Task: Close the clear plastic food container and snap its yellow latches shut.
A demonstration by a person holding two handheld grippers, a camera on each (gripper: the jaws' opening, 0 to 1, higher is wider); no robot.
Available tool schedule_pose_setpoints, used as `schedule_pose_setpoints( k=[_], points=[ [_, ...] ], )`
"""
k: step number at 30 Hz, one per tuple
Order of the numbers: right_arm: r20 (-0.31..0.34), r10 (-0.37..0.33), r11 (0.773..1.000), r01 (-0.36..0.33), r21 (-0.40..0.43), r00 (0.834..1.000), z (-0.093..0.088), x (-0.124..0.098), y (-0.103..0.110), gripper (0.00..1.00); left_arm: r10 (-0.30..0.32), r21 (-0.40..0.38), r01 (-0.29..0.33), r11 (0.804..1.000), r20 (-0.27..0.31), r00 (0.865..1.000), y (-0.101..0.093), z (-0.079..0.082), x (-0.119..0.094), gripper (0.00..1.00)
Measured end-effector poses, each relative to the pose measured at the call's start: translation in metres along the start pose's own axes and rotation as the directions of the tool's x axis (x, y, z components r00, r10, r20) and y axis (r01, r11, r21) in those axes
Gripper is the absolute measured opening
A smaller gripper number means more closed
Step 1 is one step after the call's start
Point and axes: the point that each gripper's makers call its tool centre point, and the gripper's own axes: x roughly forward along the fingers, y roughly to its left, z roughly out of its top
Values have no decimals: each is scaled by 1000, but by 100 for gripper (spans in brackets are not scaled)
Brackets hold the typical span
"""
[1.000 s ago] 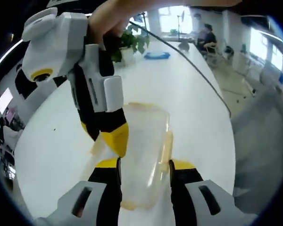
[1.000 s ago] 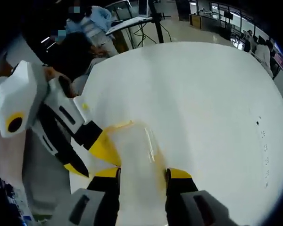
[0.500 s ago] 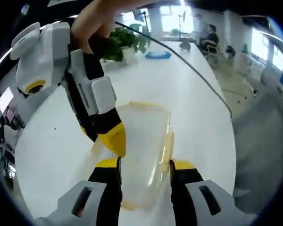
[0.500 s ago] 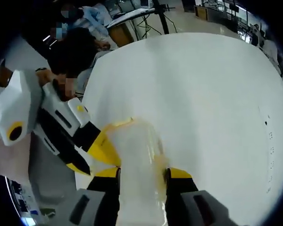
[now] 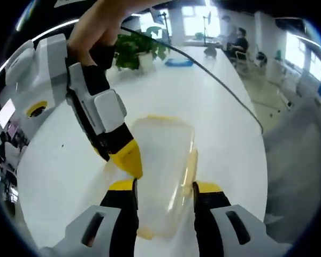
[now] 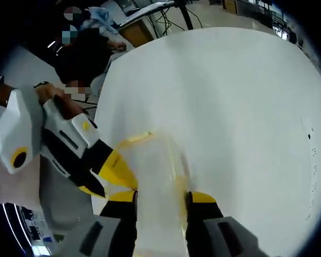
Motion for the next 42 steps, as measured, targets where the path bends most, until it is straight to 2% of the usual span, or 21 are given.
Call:
schedule_pose_setpoints(
  k=[5, 14, 17, 22, 29, 32, 33, 34, 36, 37, 42],
  points=[
    [16, -2, 1000, 2, -4, 1000, -6, 0, 2, 34, 10, 6, -9, 1000, -2, 1000, -1, 0, 1, 38],
    [50, -19, 1000, 19, 2, 999, -12, 0, 1, 34, 66, 39, -65, 997, -4, 998, -2, -1, 3, 37],
    [55, -24, 1000, 24, 1, 998, -13, 1, 2, 34, 104, 65, -103, 993, -7, 995, -3, -2, 4, 37],
    [71, -37, 999, 37, 1, 997, -15, 1, 1, 34, 140, 70, -142, 987, 23, 990, -4, -4, 5, 37],
    [72, -59, 998, 60, -5, 996, -14, 2, 2, 34, 156, 84, -158, 984, 28, 987, -3, -3, 5, 36],
    [97, -72, 997, 72, 1, 993, -16, 2, 2, 35, 174, 75, -176, 981, 37, 984, -3, -4, 4, 35],
    [99, -73, 997, 73, 3, 992, -15, 3, 3, 36, 282, 96, -278, 956, -32, 959, 13, -17, -5, 34],
    [101, -78, 997, 78, 3, 992, -17, 1, 3, 36, 184, 120, -184, 976, 11, 983, -2, -9, 10, 33],
    [106, -81, 997, 81, 8, 991, -18, 0, 2, 36, 205, 63, -206, 977, 19, 979, 3, -10, 11, 34],
    [105, -81, 997, 81, 7, 991, -15, 1, 1, 36, 205, 71, -205, 976, 14, 979, 3, -10, 16, 34],
    [97, -78, 997, 78, 5, 992, -15, 1, 2, 36, 202, 74, -202, 976, 11, 979, 1, -7, 12, 35]
  ],
)
